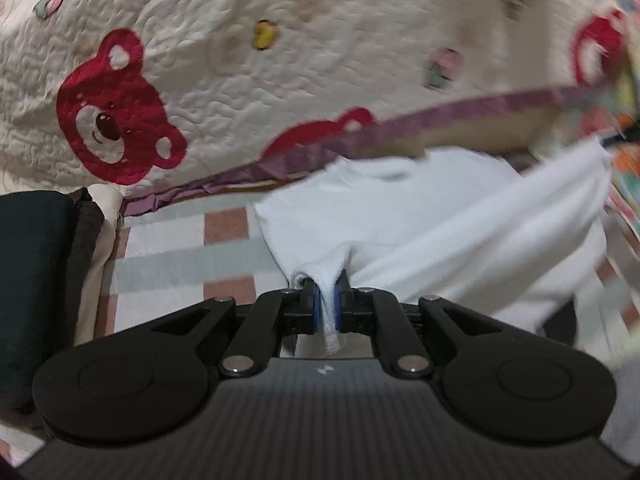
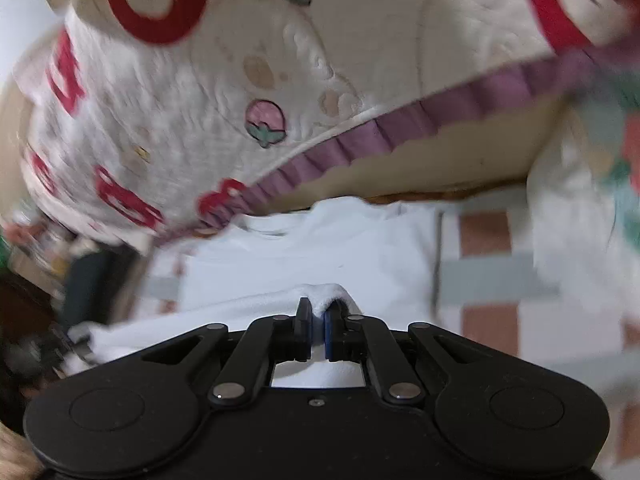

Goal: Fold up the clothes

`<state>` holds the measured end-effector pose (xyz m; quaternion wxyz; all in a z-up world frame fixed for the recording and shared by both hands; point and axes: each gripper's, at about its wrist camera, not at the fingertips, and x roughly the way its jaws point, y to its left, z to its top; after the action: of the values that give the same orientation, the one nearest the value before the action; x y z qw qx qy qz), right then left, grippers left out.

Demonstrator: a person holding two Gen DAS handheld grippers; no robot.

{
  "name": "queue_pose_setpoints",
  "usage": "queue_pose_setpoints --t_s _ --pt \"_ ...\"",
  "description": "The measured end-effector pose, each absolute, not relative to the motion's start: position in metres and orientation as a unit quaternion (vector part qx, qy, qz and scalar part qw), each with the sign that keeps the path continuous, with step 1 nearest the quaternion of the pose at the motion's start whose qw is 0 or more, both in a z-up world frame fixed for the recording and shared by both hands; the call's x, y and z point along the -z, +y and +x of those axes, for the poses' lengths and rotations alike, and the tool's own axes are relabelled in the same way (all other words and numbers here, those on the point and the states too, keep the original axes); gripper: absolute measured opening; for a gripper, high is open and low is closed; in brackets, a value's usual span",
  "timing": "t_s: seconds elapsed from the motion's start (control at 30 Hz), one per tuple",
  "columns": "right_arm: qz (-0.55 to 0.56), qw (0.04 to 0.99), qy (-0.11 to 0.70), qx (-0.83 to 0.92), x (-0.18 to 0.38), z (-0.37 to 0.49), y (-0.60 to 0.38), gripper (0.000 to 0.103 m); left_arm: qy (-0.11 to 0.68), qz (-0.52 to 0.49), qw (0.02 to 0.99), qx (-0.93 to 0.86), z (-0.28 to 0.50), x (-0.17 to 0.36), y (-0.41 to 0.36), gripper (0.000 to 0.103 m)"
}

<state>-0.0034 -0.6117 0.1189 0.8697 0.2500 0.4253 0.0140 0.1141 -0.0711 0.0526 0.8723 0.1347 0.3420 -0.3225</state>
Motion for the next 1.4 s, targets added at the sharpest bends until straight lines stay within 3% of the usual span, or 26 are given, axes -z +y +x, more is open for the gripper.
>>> queue_pose_setpoints --t_s 0.13,0.23,0.33,0.63,0.9,0.97,1.07,1.23,1.4 --pt "0.215 0.871 0.440 -0.031 -0.110 0.033 -0.622 0.008 0.338 0.115 0.885 0.299 0.146 -0.030 -0.093 0.006" --pt "0.246 0.882 0.398 -0.047 -0.097 0.029 -0.643 0.008 0.347 0.075 0.889 0.288 0.173 -0.010 -0.104 0.006" --pt "0.263 0.873 0.409 -0.038 -0.075 0.028 -0.661 0.008 0.354 0.067 0.886 0.294 0.195 0.001 -0.117 0.006" --pt "0.268 0.883 0.386 -0.016 -0.044 0.078 -0.686 0.007 0.394 0.119 0.863 0.292 0.255 0.025 -0.156 0.006" --pt "0.248 0.896 0.365 0.044 0.003 0.121 -0.681 0.011 0.444 -0.069 0.840 0.305 0.315 0.062 -0.128 0.012" --pt "0.257 0.898 0.353 0.051 0.007 0.118 -0.681 0.011 0.419 -0.071 0.847 0.320 0.308 0.059 -0.120 0.019" --pt "0.248 0.900 0.351 0.066 0.008 0.113 -0.682 0.010 0.354 -0.081 0.867 0.342 0.296 0.050 -0.102 0.043" --pt "0.099 0.906 0.400 0.099 0.012 0.128 -0.667 0.010 0.379 -0.029 0.859 0.342 0.296 0.052 -0.099 0.041" --pt "0.122 0.914 0.377 0.088 0.009 0.130 -0.665 0.012 0.371 0.012 0.854 0.365 0.275 0.062 -0.121 0.046"
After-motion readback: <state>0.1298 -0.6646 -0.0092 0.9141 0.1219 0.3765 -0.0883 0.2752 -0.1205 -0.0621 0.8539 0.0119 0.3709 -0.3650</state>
